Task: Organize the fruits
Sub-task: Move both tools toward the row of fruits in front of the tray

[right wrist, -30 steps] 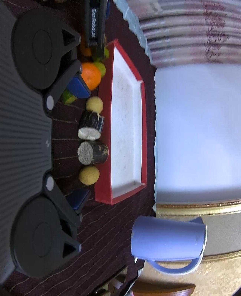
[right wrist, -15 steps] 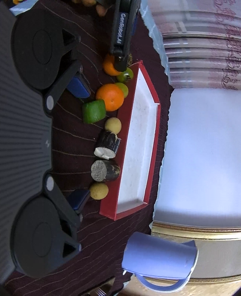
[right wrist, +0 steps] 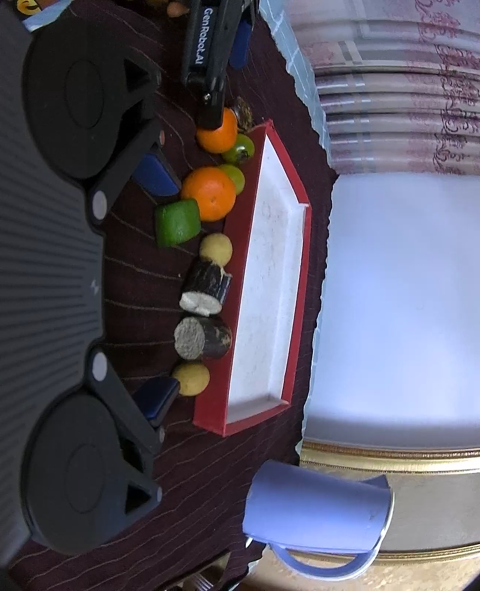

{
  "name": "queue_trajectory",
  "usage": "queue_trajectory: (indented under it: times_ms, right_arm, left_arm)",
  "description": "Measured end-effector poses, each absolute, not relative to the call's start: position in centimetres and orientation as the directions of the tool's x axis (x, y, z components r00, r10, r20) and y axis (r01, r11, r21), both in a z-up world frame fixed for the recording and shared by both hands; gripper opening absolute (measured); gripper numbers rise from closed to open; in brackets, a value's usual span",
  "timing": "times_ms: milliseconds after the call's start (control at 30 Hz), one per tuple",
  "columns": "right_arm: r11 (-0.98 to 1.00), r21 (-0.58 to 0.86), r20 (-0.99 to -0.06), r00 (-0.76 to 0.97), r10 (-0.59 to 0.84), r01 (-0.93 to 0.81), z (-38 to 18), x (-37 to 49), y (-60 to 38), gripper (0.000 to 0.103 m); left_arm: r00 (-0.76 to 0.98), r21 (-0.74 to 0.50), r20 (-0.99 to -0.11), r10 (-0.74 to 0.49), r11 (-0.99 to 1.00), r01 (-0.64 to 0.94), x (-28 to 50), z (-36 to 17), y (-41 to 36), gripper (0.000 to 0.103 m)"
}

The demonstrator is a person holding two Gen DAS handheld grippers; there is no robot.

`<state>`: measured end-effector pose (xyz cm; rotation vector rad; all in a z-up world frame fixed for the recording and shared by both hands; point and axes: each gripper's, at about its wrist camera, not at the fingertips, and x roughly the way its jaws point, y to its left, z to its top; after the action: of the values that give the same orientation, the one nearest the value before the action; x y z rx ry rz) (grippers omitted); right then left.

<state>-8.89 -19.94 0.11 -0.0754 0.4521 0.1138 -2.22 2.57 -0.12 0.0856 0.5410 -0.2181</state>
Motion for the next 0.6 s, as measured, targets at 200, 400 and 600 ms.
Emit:
queue_trajectory:
  times_ms: [200, 400, 600]
  right_arm:
    - [0.986, -0.063, -0.453, 0.885, 0.107, -0.152, 0.0, -8.7, -19.3, 0.103]
    - [0.977, -0.086, -0.462, 0.877, 0.133, -0.194, 0.2, -8.2, -18.6, 0.095]
    - [0.959, -0.092, -0.524, 0.832, 0.183, -0.269, 0.1, -6.7, -17.6, 0.057]
  left_arm:
    - [0.839, 0.084, -0.515, -0.178, 0.963, 0.256, -2.0, 0.5, 0.7, 0.103]
    - [0.821, 0.103, -0.549, -0.154, 0.963, 0.249, -1.2, -0.2, 0.2, 0.103]
    - [0.814, 0.078, -0.559, -0.156, 0.968, 0.239, -0.8, -0.4, 0.9, 0.103]
